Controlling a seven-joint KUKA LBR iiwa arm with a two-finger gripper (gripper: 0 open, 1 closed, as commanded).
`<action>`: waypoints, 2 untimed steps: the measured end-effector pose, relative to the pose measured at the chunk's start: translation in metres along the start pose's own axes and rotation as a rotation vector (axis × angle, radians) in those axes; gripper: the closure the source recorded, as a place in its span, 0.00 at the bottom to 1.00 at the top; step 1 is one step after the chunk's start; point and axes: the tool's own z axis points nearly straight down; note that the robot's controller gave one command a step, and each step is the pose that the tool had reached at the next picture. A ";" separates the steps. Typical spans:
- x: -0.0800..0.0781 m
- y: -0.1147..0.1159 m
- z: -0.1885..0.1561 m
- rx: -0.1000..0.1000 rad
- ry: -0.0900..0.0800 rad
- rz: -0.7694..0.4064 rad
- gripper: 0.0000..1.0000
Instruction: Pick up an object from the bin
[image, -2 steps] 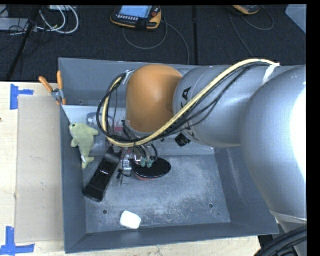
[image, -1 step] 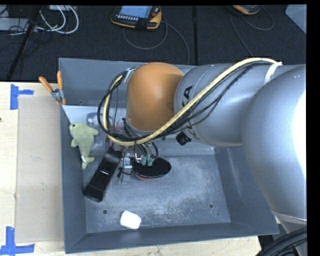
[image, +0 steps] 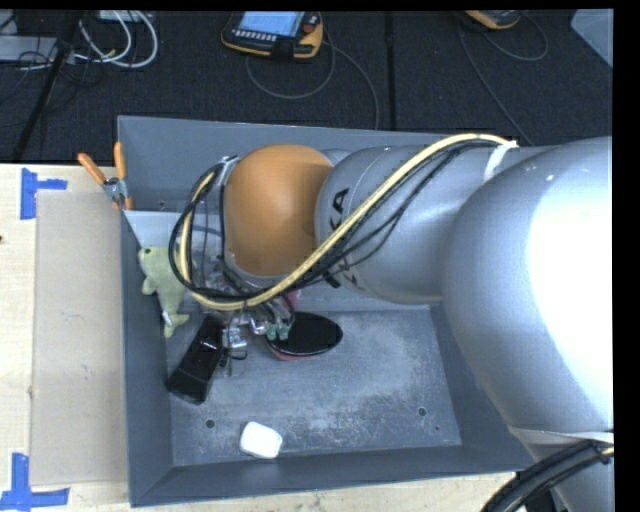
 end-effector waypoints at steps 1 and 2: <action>-0.002 0.017 0.008 -0.001 0.006 -0.185 0.00; -0.016 0.010 -0.005 -0.001 -0.005 -0.287 0.00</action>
Offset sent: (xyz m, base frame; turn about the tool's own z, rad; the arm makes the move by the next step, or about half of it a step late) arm 0.0178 0.0065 -0.0016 -0.3000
